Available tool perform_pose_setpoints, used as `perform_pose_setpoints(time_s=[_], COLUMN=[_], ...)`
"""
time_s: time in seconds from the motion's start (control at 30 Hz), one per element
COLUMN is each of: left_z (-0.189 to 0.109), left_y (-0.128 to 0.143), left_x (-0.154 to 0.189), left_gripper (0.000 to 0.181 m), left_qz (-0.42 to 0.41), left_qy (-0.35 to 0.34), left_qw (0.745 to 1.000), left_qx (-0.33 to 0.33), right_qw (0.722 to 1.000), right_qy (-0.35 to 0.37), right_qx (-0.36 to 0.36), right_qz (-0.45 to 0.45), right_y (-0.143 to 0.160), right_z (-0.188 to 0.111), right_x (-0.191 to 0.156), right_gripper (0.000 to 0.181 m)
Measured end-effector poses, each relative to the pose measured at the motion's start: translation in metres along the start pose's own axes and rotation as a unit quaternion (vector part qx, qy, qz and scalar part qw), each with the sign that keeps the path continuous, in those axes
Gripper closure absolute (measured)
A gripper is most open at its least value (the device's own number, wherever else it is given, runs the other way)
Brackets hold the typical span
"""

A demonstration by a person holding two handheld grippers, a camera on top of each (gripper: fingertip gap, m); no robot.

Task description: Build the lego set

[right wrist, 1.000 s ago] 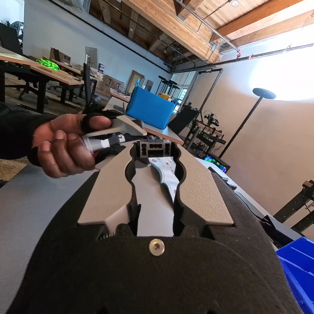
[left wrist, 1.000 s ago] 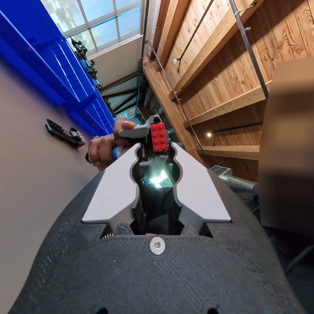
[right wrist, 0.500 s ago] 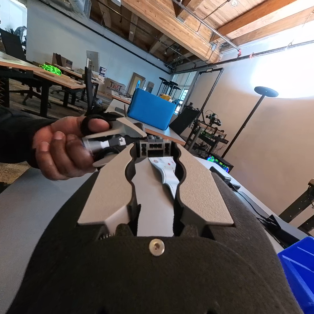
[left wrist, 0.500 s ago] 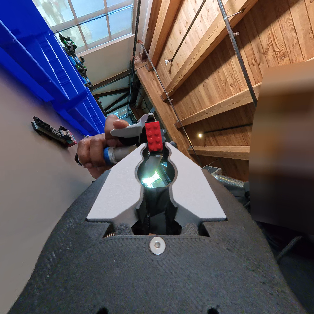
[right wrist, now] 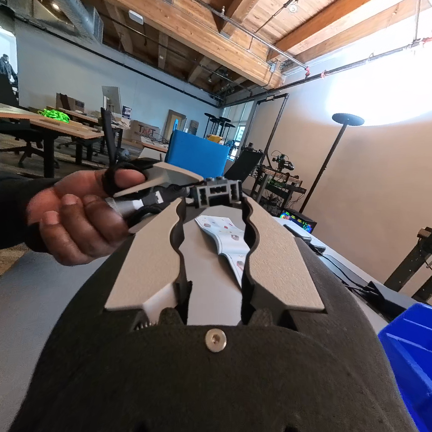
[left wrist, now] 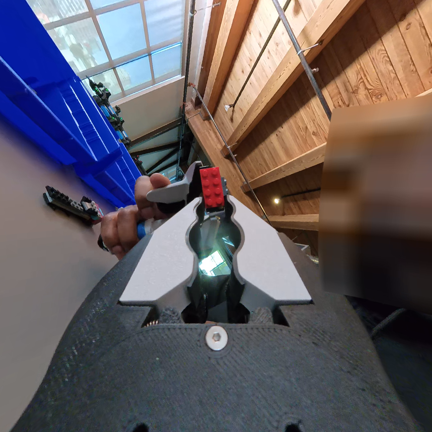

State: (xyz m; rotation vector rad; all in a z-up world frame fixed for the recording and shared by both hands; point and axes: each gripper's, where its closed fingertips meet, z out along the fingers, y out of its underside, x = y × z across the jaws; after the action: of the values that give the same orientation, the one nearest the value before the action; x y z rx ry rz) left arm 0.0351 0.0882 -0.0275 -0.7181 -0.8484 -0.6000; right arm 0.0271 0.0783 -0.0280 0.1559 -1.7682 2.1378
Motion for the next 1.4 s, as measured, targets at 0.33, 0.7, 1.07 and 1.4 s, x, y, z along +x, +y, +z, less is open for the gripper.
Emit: perform_pose_setpoints(time_s=[0.33, 0.7, 1.07, 1.4], left_z=[0.008, -0.025, -0.016, -0.026], left_y=[-0.033, -0.036, -0.031, -0.035], left_x=[-0.023, -0.090, -0.109, -0.114], left_gripper=[0.165, 0.166, 0.165, 0.165], left_qz=[0.002, 0.020, 0.068, 0.050], left_qy=[-0.044, -0.208, -0.287, -0.305], left_qw=[0.998, 0.973, 0.951, 0.943], left_qx=[0.043, 0.099, 0.096, 0.119], right_qw=[0.997, 0.988, 0.981, 0.978], right_qy=[0.062, 0.064, 0.069, 0.061], right_qx=[0.002, 0.023, 0.022, 0.013], right_qz=[0.053, 0.137, 0.180, 0.197], right_y=[0.003, -0.004, -0.009, -0.001], right_z=[-0.019, -0.077, -0.120, -0.117], right_x=[0.037, 0.045, 0.054, 0.052], right_gripper=[0.126, 0.131, 0.137, 0.138])
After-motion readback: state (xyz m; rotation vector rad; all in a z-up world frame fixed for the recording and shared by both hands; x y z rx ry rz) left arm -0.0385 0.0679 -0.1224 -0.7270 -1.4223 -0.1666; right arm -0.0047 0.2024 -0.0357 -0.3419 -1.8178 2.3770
